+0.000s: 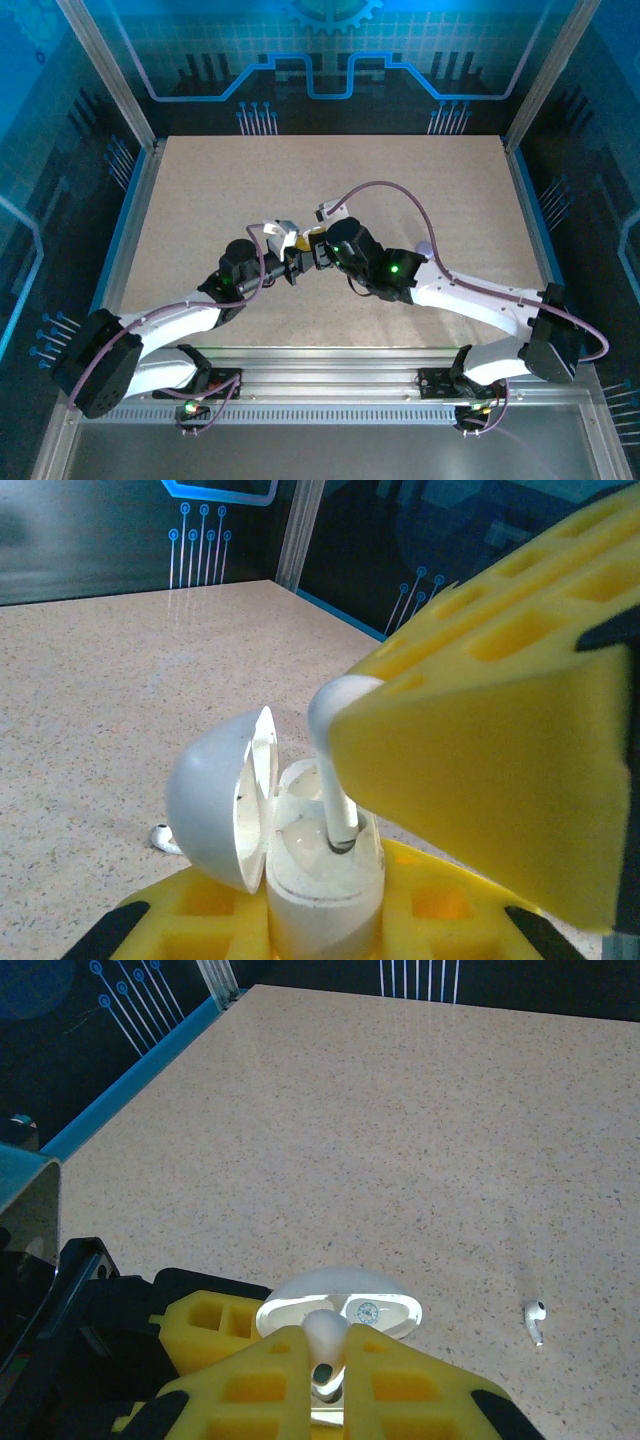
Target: Insert the wireless bluetooth earbuds into the charging case
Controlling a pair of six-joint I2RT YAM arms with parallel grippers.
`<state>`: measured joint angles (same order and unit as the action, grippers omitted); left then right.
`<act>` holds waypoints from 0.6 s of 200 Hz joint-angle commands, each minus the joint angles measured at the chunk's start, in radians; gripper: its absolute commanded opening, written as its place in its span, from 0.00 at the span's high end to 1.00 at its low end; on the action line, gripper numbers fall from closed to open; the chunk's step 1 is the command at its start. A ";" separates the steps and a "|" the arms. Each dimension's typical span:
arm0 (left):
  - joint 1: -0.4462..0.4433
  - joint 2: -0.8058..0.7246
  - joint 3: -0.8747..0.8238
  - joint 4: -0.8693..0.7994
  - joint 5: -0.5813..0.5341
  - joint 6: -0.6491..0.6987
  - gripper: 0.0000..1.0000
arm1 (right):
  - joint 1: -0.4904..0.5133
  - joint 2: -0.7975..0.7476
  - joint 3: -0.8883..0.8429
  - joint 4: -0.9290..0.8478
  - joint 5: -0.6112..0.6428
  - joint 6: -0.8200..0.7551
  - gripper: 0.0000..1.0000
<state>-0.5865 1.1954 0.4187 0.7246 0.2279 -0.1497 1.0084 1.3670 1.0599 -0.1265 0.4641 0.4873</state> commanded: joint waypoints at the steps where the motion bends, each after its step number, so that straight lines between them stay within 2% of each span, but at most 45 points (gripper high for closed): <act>1: 0.000 -0.029 0.041 0.015 -0.031 0.027 0.83 | 0.024 0.014 -0.004 -0.032 0.004 -0.016 0.89; 79: -0.001 -0.039 0.043 0.012 -0.043 0.032 0.83 | 0.049 0.021 -0.009 -0.039 -0.008 -0.029 0.89; 120: -0.001 -0.040 0.046 0.017 -0.039 0.032 0.83 | 0.052 0.039 0.005 -0.085 0.017 0.022 0.88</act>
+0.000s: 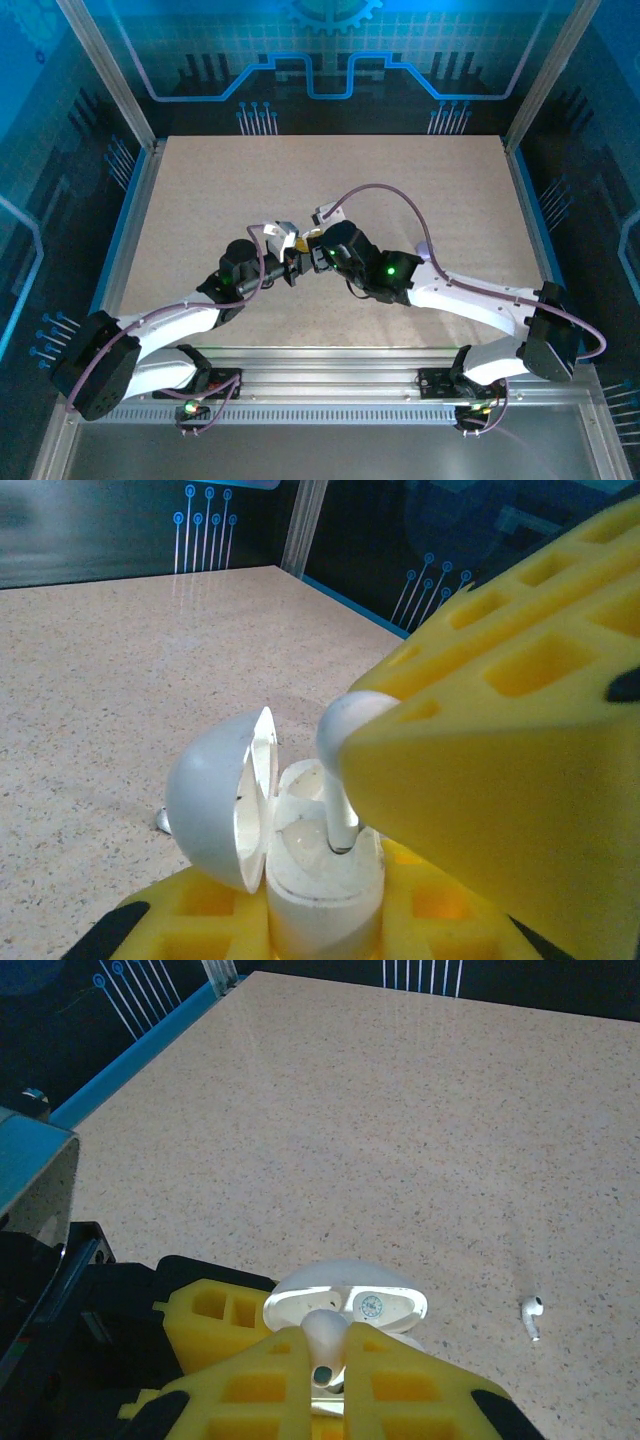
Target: Insert the wireless bluetooth earbuds into the charging case
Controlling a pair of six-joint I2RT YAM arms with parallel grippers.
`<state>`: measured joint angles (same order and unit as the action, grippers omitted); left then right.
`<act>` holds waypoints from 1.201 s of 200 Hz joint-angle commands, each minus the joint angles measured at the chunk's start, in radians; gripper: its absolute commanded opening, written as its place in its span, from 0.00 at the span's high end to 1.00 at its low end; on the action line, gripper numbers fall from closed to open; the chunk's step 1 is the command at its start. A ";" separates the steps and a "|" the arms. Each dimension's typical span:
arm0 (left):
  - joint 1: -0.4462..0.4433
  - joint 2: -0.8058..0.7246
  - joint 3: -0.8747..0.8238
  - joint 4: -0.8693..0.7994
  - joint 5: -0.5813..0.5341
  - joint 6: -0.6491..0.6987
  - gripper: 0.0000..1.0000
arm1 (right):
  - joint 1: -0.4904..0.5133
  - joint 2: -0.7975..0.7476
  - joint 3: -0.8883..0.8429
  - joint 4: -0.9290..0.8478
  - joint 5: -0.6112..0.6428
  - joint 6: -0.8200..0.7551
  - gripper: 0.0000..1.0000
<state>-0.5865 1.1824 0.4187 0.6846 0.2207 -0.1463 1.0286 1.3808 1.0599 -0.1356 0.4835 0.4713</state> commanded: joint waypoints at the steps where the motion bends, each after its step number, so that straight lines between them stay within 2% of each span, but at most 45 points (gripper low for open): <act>1: -0.001 -0.027 0.046 0.057 -0.032 0.028 0.83 | 0.031 0.025 0.006 -0.077 -0.002 0.040 0.88; 112: -0.003 0.017 0.049 0.093 -0.063 0.024 0.83 | 0.030 0.115 0.086 -0.146 0.002 0.144 0.84; 240: -0.003 0.037 0.051 0.117 -0.051 0.022 0.83 | -0.002 0.129 0.075 -0.082 -0.081 0.176 0.74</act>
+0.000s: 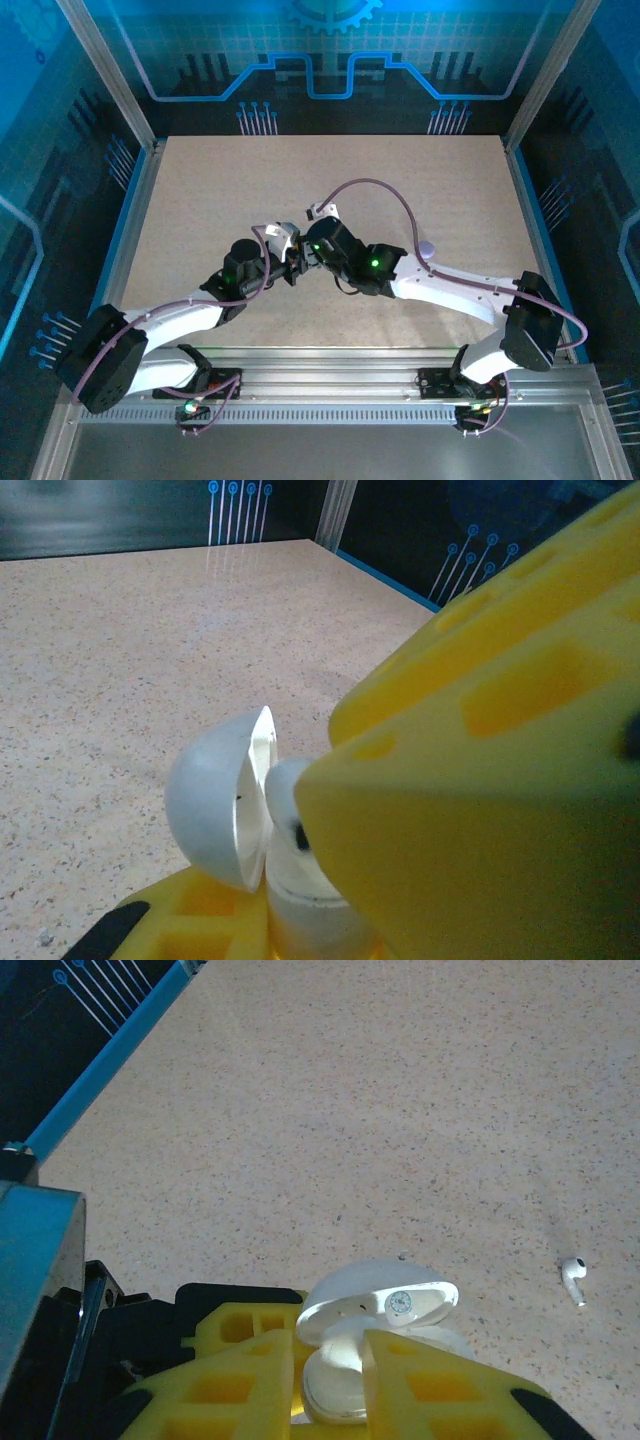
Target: Insert the wireless bluetooth earbuds into the charging case
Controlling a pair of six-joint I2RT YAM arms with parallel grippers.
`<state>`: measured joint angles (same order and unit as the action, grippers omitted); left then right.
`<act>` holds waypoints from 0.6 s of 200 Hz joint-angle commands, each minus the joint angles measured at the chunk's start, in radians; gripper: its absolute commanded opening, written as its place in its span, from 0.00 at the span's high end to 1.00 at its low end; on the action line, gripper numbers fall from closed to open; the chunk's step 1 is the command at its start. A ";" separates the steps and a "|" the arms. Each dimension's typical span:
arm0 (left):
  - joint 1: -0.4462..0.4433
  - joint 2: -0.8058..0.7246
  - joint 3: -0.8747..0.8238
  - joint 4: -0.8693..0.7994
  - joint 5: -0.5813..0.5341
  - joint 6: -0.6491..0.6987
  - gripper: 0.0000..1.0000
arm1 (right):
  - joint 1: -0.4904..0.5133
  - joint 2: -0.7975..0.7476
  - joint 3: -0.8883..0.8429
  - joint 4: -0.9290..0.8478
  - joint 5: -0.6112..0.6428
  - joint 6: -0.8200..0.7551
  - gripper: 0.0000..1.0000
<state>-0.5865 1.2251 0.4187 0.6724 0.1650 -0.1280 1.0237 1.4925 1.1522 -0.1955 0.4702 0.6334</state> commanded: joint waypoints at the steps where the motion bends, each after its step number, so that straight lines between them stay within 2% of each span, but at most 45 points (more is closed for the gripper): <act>1: -0.003 -0.005 0.051 0.129 0.005 0.003 0.83 | 0.003 0.017 -0.018 -0.021 -0.068 0.014 0.74; 78: -0.003 -0.004 0.033 0.150 0.022 0.014 0.82 | -0.005 -0.047 -0.046 -0.004 -0.054 -0.014 0.68; 120: -0.002 0.016 0.013 0.167 0.043 0.018 0.82 | -0.010 -0.153 -0.099 0.072 -0.098 -0.089 0.56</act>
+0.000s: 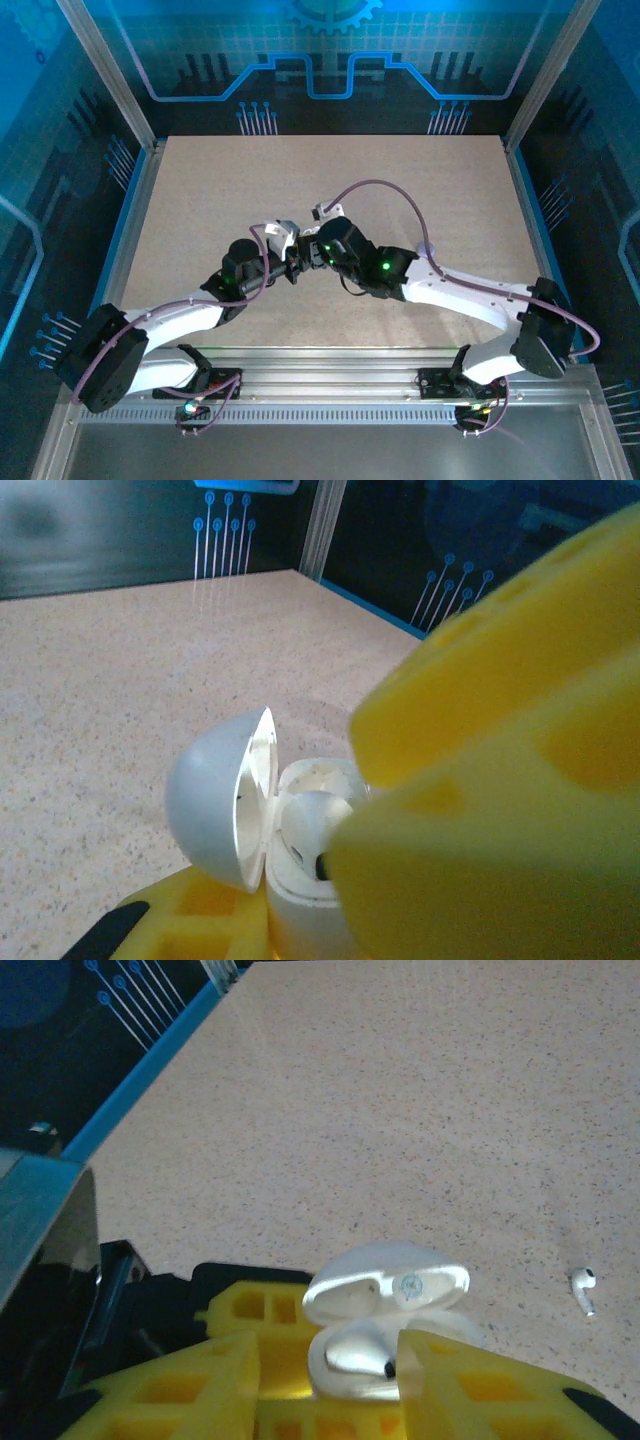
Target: Insert the wireless bluetooth earbuds into the charging case
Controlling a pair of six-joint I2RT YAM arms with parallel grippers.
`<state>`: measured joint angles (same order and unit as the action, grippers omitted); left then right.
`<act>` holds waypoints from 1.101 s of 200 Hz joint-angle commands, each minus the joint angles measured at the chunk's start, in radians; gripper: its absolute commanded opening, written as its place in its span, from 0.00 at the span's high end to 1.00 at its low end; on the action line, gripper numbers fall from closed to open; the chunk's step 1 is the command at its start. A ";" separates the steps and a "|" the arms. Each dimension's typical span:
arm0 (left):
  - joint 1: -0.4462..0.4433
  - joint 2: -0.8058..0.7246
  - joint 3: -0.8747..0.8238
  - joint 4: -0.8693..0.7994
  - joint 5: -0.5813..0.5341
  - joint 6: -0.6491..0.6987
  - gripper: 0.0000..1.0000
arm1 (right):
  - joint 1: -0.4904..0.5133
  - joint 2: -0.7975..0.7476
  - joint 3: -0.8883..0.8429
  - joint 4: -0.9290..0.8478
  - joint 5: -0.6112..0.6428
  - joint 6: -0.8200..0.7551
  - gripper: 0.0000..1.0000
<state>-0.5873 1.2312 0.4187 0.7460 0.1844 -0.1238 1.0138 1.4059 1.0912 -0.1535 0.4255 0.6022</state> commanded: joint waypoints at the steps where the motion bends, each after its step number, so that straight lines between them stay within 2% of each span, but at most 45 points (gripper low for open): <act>1: -0.001 0.010 0.013 0.092 0.025 0.014 0.82 | 0.000 -0.070 -0.040 0.032 -0.054 -0.058 0.56; 68: -0.001 -0.006 0.000 0.087 0.089 0.060 0.82 | -0.053 -0.306 -0.203 0.145 -0.225 -0.160 0.55; 117: -0.002 -0.015 -0.009 0.111 0.188 0.080 0.82 | -0.172 -0.477 -0.338 0.125 -0.390 -0.245 0.48; 154: -0.005 -0.024 -0.035 0.177 0.292 0.126 0.81 | -0.287 -0.538 -0.416 0.169 -0.623 -0.376 0.48; 183: -0.009 -0.043 -0.028 0.137 0.347 0.175 0.81 | -0.305 -0.574 -0.438 0.176 -0.669 -0.486 0.46; 220: -0.011 -0.070 -0.019 0.061 0.317 0.182 0.81 | -0.366 -0.535 -0.423 0.157 -0.724 -0.430 0.45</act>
<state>-0.5922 1.1946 0.4007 0.8429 0.4816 0.0231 0.6964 0.8520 0.6582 -0.0193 -0.2184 0.1711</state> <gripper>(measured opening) 0.219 0.542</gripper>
